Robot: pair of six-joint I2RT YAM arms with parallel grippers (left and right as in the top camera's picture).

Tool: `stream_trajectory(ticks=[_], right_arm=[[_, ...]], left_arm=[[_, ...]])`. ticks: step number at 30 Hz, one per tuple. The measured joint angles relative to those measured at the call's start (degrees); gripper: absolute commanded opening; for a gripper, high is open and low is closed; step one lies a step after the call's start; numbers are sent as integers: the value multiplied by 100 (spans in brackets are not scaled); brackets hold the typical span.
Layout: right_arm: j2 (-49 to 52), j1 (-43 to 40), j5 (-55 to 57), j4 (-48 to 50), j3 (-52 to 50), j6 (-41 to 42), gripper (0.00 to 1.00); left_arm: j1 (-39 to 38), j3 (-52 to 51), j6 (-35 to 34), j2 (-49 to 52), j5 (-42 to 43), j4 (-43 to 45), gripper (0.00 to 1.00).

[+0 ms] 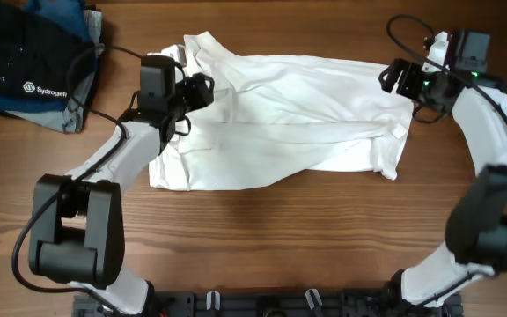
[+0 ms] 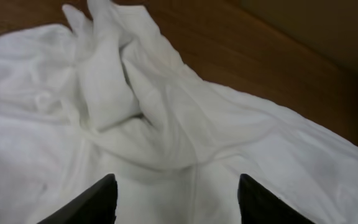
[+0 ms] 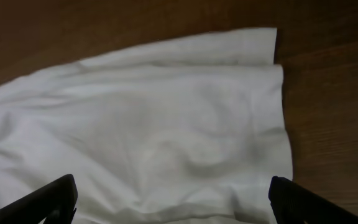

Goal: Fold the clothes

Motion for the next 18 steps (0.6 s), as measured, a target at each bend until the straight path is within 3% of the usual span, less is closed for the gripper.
stream_trajectory(ticks=[6, 18], right_arm=[[970, 0, -39, -216, 85, -59, 99], [970, 0, 144, -820, 1176, -496, 99]], left_arm=[[98, 634, -2, 533, -151, -136, 65], [155, 1843, 0, 1930, -170, -737, 67]])
